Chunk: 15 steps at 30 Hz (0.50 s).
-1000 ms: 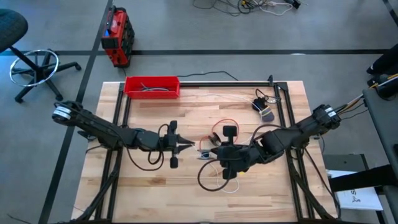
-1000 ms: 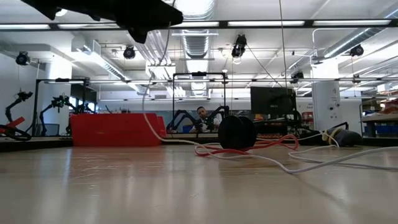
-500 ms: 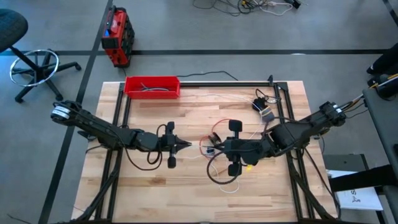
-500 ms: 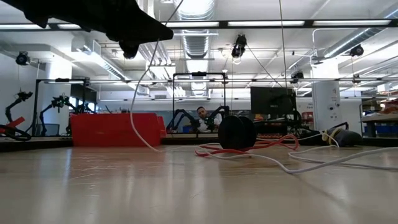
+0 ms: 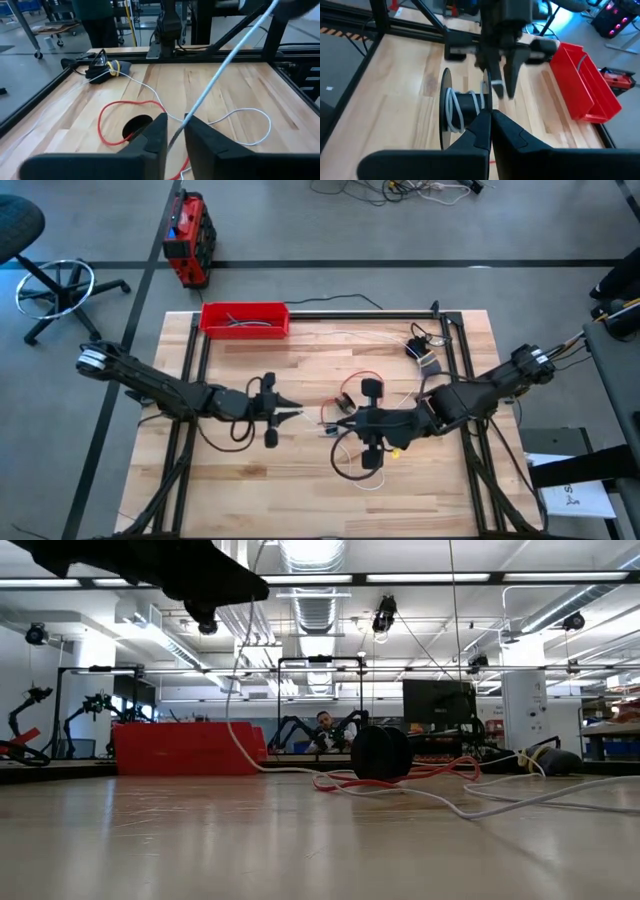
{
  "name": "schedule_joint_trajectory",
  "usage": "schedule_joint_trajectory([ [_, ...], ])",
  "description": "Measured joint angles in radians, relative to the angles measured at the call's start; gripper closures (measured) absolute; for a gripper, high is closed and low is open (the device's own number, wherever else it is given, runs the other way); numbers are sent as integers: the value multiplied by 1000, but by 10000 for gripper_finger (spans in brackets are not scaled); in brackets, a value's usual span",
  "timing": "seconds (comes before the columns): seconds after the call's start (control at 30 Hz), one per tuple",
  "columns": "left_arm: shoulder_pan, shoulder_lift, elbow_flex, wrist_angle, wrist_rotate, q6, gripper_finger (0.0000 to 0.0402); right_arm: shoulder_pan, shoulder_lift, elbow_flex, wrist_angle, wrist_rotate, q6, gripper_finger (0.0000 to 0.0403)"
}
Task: Coil cords
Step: Coil the white wire onto the black spool
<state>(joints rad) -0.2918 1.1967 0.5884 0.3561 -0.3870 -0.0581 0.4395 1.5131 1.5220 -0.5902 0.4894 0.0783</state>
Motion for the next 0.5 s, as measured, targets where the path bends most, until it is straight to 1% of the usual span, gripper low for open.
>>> schedule_joint_trajectory([
  [0.23, -36, -194, 1, -187, 6, -45, 277, -40, 1, -96, 112, -19, 15, 403],
  [0.33, -44, -261, 0, -323, 50, -99, 252, -50, 1, -112, 170, -27, 2, 403],
  [0.4, -44, -293, -1, -420, 53, -153, 239, -55, 1, -114, 182, -27, -15, 403],
  [0.43, -43, -302, -4, -425, 37, -171, 234, -55, 1, -114, 187, -27, -20, 403],
  [0.5, -43, -310, -15, -343, 6, -165, 227, -57, 1, -114, 189, -30, -27, 403],
])
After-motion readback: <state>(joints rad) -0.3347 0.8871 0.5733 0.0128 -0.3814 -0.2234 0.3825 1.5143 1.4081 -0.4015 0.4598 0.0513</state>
